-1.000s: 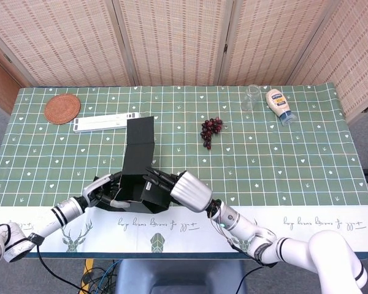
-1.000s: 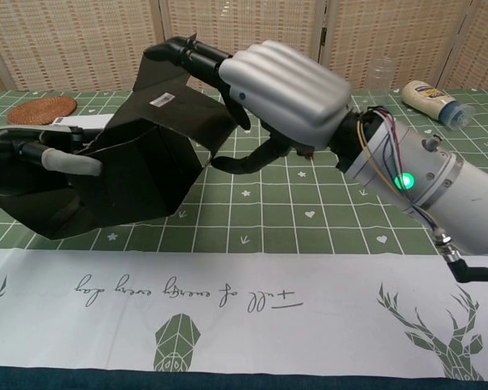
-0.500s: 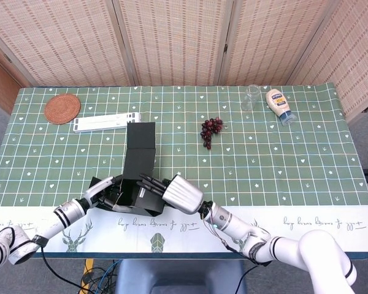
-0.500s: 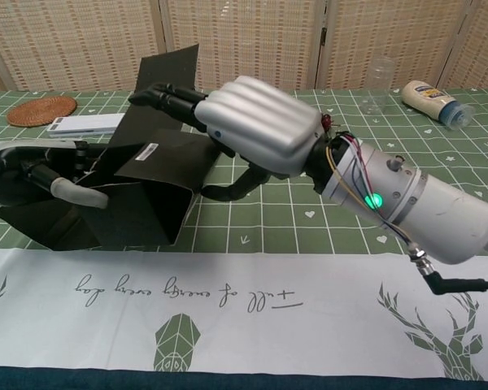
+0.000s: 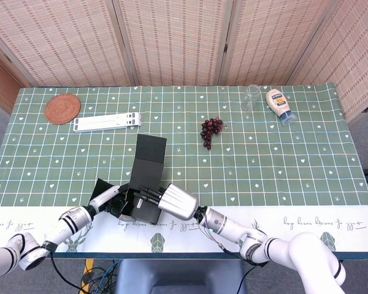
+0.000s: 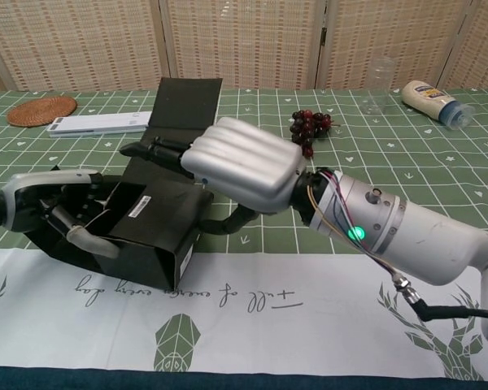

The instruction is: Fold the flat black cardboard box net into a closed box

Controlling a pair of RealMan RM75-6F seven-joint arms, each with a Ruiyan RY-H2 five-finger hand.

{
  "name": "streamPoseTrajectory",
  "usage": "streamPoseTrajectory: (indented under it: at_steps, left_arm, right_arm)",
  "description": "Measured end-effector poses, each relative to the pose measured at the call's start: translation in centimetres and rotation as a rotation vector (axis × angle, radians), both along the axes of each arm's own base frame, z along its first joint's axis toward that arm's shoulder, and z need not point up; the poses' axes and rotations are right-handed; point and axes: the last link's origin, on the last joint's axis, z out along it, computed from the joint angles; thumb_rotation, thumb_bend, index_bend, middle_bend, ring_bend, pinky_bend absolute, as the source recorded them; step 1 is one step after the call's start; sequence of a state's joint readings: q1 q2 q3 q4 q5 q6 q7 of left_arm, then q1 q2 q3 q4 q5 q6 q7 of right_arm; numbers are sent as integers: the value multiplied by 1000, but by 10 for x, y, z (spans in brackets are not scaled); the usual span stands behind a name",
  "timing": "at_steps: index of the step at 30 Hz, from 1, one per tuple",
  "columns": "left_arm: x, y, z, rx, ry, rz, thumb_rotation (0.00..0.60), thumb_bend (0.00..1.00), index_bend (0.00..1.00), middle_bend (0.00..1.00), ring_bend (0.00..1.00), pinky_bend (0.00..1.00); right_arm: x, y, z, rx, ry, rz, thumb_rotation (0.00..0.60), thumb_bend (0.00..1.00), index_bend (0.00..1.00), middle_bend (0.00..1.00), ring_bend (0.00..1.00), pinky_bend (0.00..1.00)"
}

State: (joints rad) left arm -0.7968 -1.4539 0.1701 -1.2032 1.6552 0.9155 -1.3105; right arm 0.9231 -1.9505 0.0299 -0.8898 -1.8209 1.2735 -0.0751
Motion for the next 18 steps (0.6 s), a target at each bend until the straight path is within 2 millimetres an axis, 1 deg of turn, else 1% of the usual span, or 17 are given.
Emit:
streamPoseTrajectory:
  at_steps: [7,9,14,18]
  left_arm:
    - [1,-3,-7,-15,25,-15,600,102,93,185,628,630]
    - [1,-4,-8,-19,28,-19,600,101,92,183,628,630]
    - [1,-5,-9,-26,29,-22,600,102,75,177,626,630]
    - [1,-4,-9,-23,26,-26,600,101,75,177,626,630]
  right_arm:
    - [1,2,-8,16,6,14,600,285,4,191,699,994]
    - [1,3,-10,24,6,15,600,294,26,214,708,994]
    - [2,3,-13,47,16,19,600,322,143,273,724,997]
    - [2,2,-13,54,20,22,600,337,173,291,732,1000]
